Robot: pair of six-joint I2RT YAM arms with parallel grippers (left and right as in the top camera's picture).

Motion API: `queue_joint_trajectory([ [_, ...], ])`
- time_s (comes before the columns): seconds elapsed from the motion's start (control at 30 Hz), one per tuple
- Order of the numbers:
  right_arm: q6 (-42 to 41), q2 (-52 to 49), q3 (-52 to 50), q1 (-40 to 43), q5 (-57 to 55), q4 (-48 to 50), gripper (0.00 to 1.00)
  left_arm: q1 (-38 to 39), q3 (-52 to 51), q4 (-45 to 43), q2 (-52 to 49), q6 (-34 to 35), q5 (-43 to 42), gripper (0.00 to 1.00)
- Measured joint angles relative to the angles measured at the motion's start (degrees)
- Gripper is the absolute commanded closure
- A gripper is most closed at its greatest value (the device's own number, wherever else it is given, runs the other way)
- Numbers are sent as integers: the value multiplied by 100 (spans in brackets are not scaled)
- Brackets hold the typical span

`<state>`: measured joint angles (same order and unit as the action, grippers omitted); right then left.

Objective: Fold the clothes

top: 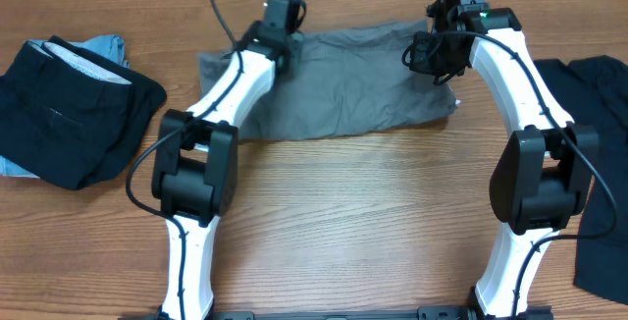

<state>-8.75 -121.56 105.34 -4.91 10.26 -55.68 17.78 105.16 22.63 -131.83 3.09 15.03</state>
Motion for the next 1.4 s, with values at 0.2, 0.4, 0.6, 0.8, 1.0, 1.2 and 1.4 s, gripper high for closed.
queue_joint_trajectory([
  [0.2, 975, 0, 0, -37, 245, 328, 96, -146, 1683, 2068, -48, 435, -339, 96],
  [0.4, 1370, 0, 0, -81, 289, 1027, 96, -90, 2448, 3377, -22, 1091, -874, 96],
  [0.6, 1421, -48, 0, -81, 291, 1209, 96, -94, 2006, 3589, -50, 1314, -970, 96],
  [0.8, 1445, -688, 0, -98, 304, 1547, 96, -94, 1690, 3182, -72, 1344, -789, 96],
  [1.0, 1460, -1185, 0, -151, 306, 2387, 96, -111, 946, 2503, -74, 1353, -284, 96],
  [1.2, 1456, -1235, 0, -151, 291, 3064, 96, -409, 372, 1797, -85, 1504, -15, 96],
  [1.4, 1456, -1781, 28, -149, 308, 3322, 96, -785, 46, 1355, -85, 1545, 24, 94],
])
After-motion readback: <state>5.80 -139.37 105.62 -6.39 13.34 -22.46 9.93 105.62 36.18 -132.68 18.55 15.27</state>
